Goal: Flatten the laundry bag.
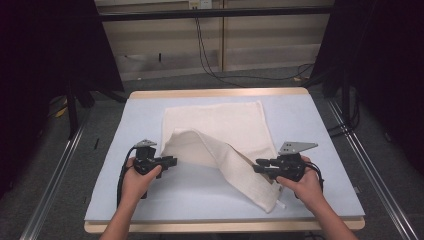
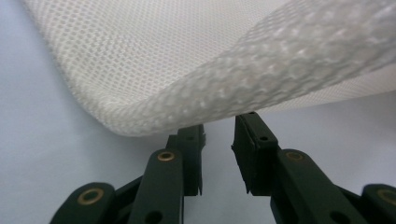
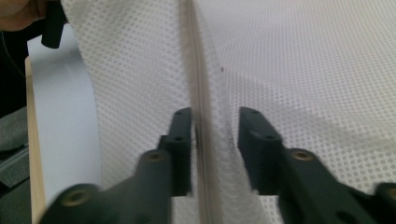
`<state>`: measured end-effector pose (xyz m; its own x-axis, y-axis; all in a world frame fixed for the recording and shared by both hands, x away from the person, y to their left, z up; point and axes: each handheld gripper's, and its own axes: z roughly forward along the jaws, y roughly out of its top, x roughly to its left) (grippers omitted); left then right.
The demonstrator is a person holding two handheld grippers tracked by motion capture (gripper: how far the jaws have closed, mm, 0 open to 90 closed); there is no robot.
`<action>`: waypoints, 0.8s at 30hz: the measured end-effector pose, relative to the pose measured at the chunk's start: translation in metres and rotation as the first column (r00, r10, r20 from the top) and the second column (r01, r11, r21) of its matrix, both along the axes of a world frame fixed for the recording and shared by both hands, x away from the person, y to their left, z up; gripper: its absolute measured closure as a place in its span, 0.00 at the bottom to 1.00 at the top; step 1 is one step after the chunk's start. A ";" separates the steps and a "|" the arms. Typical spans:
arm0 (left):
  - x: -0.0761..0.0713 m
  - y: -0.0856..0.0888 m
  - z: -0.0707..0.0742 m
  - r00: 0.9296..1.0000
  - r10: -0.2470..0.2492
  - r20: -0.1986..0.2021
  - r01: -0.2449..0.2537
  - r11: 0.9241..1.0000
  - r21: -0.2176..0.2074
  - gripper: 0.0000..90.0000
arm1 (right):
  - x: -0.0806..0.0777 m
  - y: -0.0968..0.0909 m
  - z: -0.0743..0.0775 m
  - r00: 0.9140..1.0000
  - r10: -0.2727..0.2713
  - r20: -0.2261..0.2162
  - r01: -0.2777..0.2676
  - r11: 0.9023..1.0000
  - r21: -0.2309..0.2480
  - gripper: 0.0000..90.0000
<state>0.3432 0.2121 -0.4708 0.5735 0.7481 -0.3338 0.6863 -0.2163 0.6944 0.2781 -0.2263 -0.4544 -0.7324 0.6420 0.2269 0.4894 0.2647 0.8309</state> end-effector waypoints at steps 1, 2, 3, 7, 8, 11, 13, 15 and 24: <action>0.000 0.000 0.000 1.000 0.000 0.000 0.000 1.000 0.000 0.80 | 0.000 0.000 0.000 1.000 0.000 0.000 0.000 1.000 0.000 0.68; 0.000 0.002 0.000 1.000 0.004 0.000 -0.004 1.000 0.005 0.80 | 0.000 -0.002 0.002 1.000 -0.010 -0.004 0.010 1.000 0.002 0.64; 0.001 0.005 -0.001 1.000 0.016 -0.008 -0.016 1.000 -0.001 0.81 | 0.000 -0.006 0.005 1.000 -0.025 -0.005 0.025 1.000 0.015 0.58; 0.001 0.010 -0.001 1.000 0.027 -0.010 -0.027 1.000 0.008 0.81 | 0.002 -0.013 0.010 0.998 -0.060 0.007 0.060 0.998 0.018 0.55; 0.001 0.011 -0.001 0.999 0.037 -0.012 -0.037 0.999 0.006 0.81 | 0.002 -0.015 0.010 0.998 -0.069 0.006 0.069 0.997 0.021 0.54; 0.002 0.014 -0.003 0.998 0.060 -0.017 -0.060 0.998 0.006 0.81 | 0.006 -0.023 0.009 0.995 -0.098 0.006 0.098 0.995 0.017 0.53; 0.004 0.015 -0.004 0.998 0.062 -0.015 -0.062 0.998 0.013 0.81 | 0.009 -0.026 0.008 0.994 -0.108 0.011 0.108 0.994 -0.004 0.53; 0.008 0.016 -0.005 0.997 0.071 -0.018 -0.070 0.997 0.018 0.82 | 0.011 -0.029 0.007 0.992 -0.128 0.001 0.128 0.992 -0.001 0.53; 0.024 0.016 -0.007 0.995 0.101 -0.011 -0.101 0.995 0.004 0.82 | 0.019 -0.036 -0.006 0.980 -0.198 -0.021 0.196 0.977 -0.080 0.52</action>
<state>0.3672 0.2277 -0.4777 0.4915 0.8032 -0.3367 0.7121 -0.1481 0.6863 0.2970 -0.2627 -0.4607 -0.5839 0.7893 0.1898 0.5613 0.2236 0.7968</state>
